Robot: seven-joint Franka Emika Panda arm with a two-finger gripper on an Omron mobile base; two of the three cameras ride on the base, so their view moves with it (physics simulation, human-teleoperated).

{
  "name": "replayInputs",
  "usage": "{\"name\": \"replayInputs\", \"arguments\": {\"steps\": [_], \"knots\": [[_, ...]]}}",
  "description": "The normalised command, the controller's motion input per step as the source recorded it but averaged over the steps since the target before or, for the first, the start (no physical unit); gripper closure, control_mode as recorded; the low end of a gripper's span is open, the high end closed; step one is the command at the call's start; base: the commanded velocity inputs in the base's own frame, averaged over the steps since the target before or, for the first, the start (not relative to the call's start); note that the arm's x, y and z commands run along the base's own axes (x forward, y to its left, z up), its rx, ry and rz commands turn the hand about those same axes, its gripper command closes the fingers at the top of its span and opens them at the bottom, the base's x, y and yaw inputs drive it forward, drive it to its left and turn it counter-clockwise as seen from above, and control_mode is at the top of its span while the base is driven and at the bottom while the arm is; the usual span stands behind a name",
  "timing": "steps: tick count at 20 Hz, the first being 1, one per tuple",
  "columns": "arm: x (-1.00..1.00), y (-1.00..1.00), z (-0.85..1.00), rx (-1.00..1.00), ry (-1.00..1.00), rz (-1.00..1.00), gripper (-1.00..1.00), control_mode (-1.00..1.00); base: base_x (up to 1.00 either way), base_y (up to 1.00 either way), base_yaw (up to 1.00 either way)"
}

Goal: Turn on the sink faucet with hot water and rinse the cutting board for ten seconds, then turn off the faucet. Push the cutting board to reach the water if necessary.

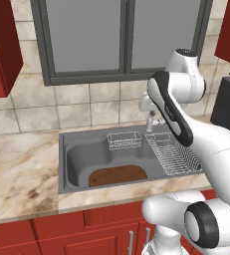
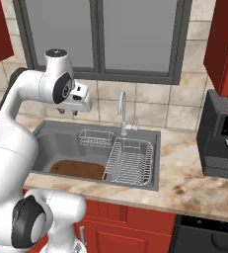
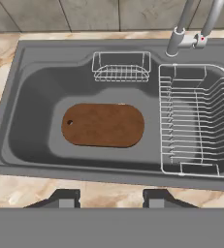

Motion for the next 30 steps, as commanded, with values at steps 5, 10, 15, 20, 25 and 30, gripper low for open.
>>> {"name": "replayInputs", "arguments": {"steps": [5,10,15,20,25,30], "knots": [[0.03,-0.17,0.03,0.00,0.00,0.00,-1.00,-1.00,0.00,0.00,0.00],[0.14,-0.49,0.24,0.00,0.00,0.00,-1.00,-1.00,0.00,0.00,0.00],[0.25,-0.52,0.20,0.00,0.00,0.00,-1.00,-1.00,0.00,0.00,0.00],[0.21,-0.43,0.00,0.00,0.00,0.00,-1.00,-1.00,0.00,0.00,0.00],[0.27,-0.09,-0.07,0.00,0.00,0.00,-1.00,-1.00,0.00,0.00,0.00],[0.44,-0.09,-0.10,0.00,-0.01,0.00,-1.00,-1.00,0.00,0.00,0.00]]}}
